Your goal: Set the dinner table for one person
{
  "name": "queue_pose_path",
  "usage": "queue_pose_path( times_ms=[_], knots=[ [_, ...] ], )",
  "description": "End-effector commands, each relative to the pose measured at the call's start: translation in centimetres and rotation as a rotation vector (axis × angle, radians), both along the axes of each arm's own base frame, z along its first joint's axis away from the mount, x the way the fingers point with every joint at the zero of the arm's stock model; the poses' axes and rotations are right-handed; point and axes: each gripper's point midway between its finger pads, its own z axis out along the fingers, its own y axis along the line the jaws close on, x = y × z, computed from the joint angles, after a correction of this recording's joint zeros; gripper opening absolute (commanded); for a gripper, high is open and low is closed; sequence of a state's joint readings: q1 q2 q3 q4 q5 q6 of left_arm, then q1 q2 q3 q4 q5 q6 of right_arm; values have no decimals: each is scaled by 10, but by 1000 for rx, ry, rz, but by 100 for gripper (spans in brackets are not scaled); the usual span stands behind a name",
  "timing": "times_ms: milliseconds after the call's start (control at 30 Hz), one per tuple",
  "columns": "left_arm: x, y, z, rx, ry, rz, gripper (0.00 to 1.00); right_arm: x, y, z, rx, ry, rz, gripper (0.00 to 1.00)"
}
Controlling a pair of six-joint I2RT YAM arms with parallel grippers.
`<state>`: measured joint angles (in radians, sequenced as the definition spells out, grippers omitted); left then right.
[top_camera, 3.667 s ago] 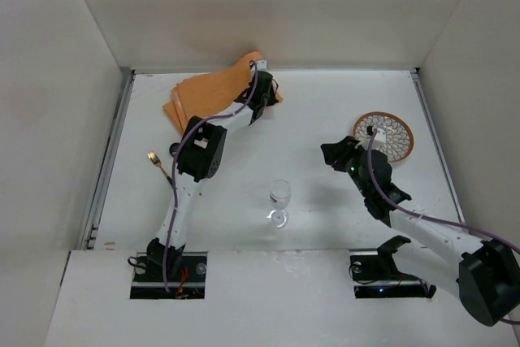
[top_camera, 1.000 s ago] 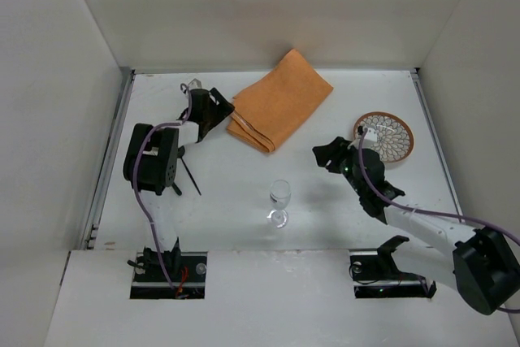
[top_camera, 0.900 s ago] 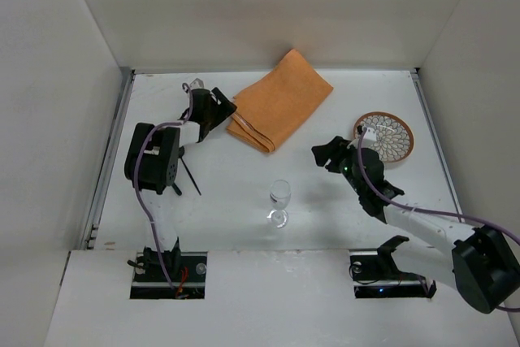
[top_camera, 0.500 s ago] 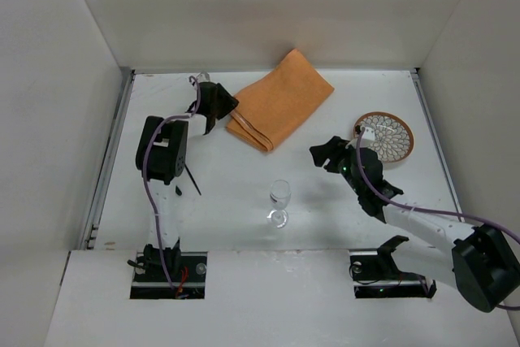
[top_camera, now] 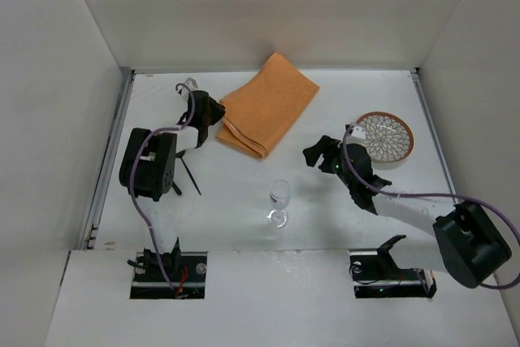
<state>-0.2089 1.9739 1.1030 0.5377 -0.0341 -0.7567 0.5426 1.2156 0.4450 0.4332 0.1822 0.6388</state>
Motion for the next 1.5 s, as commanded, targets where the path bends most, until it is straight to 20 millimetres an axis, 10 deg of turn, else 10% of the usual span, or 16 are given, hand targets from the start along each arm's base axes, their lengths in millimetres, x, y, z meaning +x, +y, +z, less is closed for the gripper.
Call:
queue_pose_path(
  times_ms=[0,200,400,567,667,833,1100,1233,1467],
  knots=[
    [8,19,91,-2,-245,84,5,25,20,30,87,-67,11,85],
    [4,-13,152,-69,-364,-11,5,41,34,29,166,-52,29,86],
    [-27,-138,204,-127,-473,-361,5,44,18,45,194,-93,-10,86],
    [-78,-238,204,-135,-520,-689,7,37,2,41,193,-95,-64,90],
    [-87,-265,191,-160,-483,-793,15,35,-4,35,185,-87,-80,93],
    [-83,-260,183,-196,-457,-807,52,33,-18,32,180,-83,-132,95],
    [-78,-223,213,-240,-531,-777,64,18,-71,40,108,-118,-351,95],
    [-50,-174,197,-243,-467,-629,63,23,-62,39,50,-91,-293,95],
    [2,-44,106,-74,-230,-217,63,71,-30,51,-8,-63,-109,94]
  ],
)
